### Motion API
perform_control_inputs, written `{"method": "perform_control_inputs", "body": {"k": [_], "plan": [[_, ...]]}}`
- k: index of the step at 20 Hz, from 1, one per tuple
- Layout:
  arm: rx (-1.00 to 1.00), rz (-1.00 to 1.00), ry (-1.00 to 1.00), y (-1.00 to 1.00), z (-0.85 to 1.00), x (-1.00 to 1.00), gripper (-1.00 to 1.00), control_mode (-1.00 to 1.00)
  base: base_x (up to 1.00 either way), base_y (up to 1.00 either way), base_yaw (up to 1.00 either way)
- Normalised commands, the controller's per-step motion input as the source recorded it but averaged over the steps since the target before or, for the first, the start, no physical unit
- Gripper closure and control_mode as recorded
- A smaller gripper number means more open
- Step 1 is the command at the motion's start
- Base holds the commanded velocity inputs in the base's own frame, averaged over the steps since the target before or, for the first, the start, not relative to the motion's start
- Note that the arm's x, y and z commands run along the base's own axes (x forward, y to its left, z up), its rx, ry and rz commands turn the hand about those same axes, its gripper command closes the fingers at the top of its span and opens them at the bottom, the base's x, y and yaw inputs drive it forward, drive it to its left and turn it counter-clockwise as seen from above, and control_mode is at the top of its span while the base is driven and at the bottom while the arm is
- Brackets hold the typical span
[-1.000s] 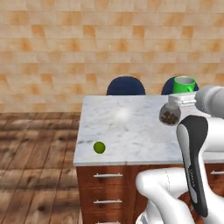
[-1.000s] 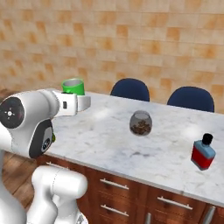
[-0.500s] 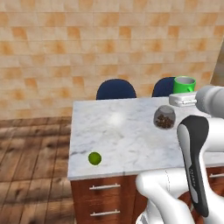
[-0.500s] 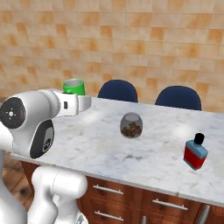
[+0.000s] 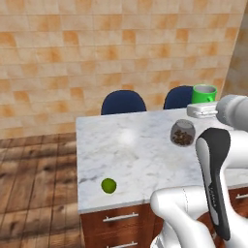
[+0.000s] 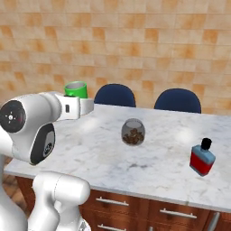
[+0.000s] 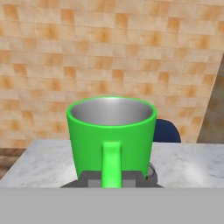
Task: Open the cabinet directly in front. Then move the liquor and the mug to the dining counter with the jar on it.
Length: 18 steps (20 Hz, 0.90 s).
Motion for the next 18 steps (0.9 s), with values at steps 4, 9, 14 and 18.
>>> {"method": "perform_control_inputs", "body": {"k": [4, 9, 14, 18], "plan": [[0.00, 0.00, 0.00, 0.00, 0.00, 0.00, 1.00, 1.00, 0.10, 0.01, -0.01], [0.00, 0.01, 0.00, 0.00, -0.19, 0.01, 1.00, -1.00, 0.00, 0.00, 0.00], [0.00, 0.16, 0.00, 0.05, -0.47, 0.02, 1.00, -1.00, 0.00, 0.00, 0.00], [0.00, 0.22, 0.00, 0.00, -0.47, 0.00, 1.00, -1.00, 0.00, 0.00, 0.00]]}}
